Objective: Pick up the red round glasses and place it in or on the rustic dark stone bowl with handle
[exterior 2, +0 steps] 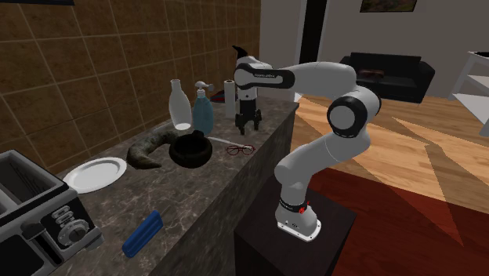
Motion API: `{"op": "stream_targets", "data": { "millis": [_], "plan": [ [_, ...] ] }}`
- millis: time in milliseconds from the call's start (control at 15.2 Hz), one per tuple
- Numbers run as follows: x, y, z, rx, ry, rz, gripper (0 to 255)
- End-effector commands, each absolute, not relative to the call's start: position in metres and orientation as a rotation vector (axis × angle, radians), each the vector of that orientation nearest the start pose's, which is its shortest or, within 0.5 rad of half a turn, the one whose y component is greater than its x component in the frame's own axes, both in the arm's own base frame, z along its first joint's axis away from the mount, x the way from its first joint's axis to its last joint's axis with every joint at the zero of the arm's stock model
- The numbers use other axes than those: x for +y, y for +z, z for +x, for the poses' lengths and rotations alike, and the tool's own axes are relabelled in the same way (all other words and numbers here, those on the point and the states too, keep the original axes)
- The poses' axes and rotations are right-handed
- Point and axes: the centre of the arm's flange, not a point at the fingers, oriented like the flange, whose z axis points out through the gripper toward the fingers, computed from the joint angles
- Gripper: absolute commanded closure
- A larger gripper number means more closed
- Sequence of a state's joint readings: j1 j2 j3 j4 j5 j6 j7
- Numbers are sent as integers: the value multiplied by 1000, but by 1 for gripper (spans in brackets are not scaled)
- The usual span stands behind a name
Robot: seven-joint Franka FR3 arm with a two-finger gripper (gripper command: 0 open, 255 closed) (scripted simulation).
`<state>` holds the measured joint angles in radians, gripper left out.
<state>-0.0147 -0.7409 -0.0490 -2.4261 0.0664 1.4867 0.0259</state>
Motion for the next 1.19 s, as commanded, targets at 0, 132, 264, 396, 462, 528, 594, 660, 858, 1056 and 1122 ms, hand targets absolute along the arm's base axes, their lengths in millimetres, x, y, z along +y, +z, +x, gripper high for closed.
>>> {"op": "stream_targets", "data": {
  "millis": [0,132,264,396,462,528,594,660,858,1056,1122],
  "plan": [
    [-15,538,303,113,300,-3023,0],
    [17,545,299,-129,260,-3053,0],
    [48,552,290,-373,217,-3064,0],
    [78,558,275,-620,173,-3056,0],
    [91,560,266,-743,149,-3044,0],
    [104,563,256,-866,126,-3027,0],
    [116,565,245,-989,102,-3004,0],
    [128,566,233,-1112,77,-2977,0],
    [146,564,208,-1344,30,-2910,0],
    [145,548,208,-1344,30,-2910,0],
    [144,543,208,-1344,30,-2910,0]
  ]
}}
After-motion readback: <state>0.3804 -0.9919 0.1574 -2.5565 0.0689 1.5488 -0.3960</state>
